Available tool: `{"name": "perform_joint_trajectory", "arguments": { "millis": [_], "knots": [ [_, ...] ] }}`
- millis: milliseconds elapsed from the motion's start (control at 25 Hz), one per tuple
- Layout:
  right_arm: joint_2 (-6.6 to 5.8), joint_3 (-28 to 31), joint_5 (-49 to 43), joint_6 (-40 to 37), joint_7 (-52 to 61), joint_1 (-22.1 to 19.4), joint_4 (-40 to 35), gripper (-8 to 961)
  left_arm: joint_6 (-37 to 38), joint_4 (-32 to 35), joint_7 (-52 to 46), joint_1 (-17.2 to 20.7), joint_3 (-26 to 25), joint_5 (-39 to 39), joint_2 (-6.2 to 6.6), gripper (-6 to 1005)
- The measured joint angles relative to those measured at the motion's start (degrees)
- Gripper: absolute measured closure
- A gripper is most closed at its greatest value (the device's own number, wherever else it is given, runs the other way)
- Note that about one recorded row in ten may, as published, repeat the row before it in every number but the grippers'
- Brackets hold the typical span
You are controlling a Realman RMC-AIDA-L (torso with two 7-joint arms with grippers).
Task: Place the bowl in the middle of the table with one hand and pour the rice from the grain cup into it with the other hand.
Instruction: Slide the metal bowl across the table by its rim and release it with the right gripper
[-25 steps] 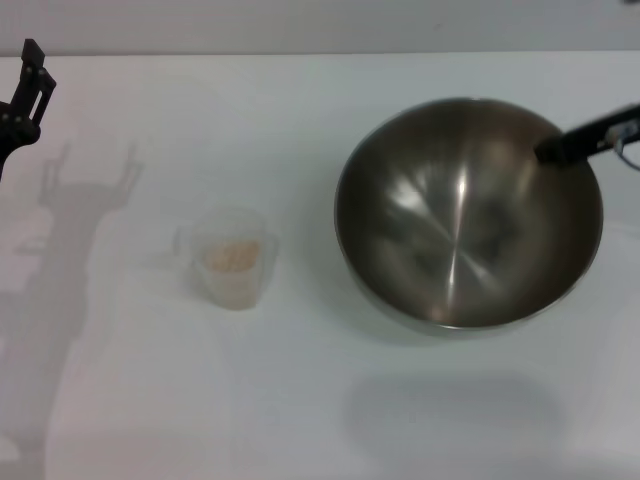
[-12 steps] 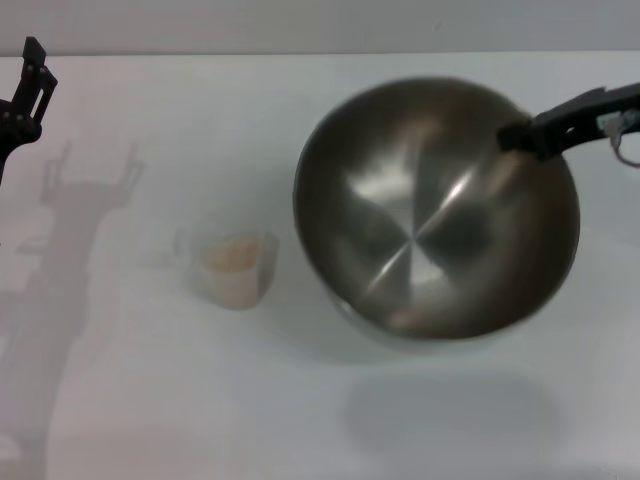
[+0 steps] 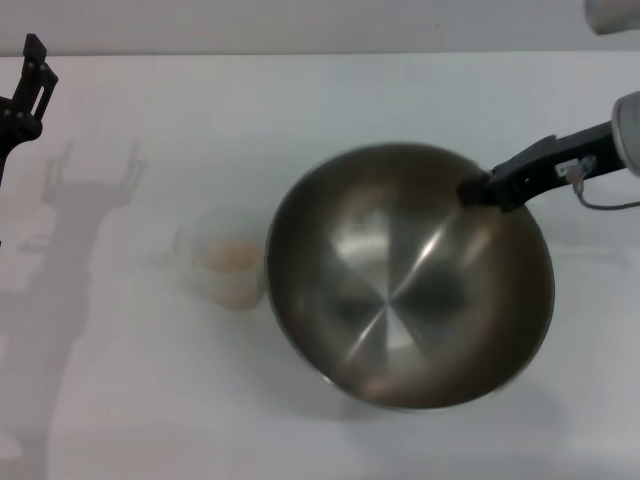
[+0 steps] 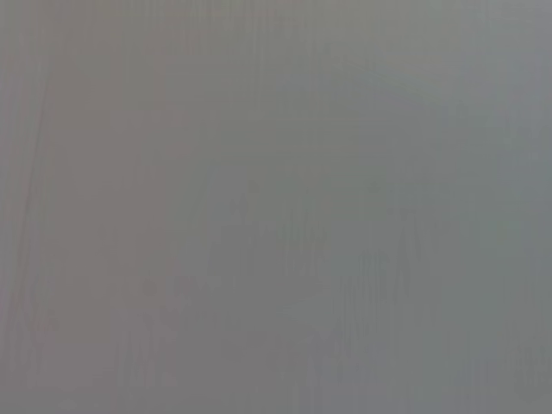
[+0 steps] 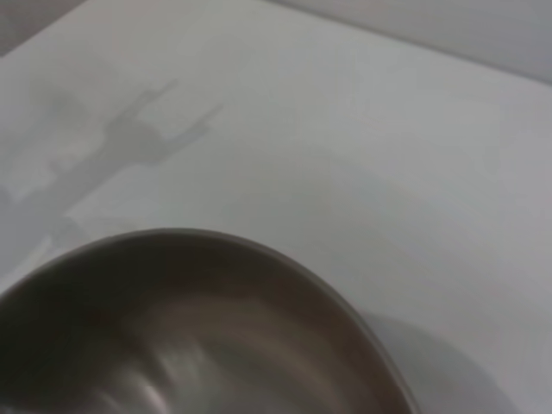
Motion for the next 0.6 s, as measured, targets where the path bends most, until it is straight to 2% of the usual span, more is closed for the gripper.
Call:
{"name": "perform_joint_trajectory", "arguments": {
  "millis": [240, 600],
  "knots": [
    [-0.06, -0.86, -0.64, 0.41, -0.22, 2.12, 4.26, 944, 0.25, 0.01, 0.00, 0.00, 0.00, 0.19, 0.00, 170],
    [0.06, -1.76, -3.01, 0.46, -0.39, 3.48, 6.63, 944, 0.39, 0.01, 0.00, 0.09, 0.35, 0.25, -0.12, 174]
  ]
}}
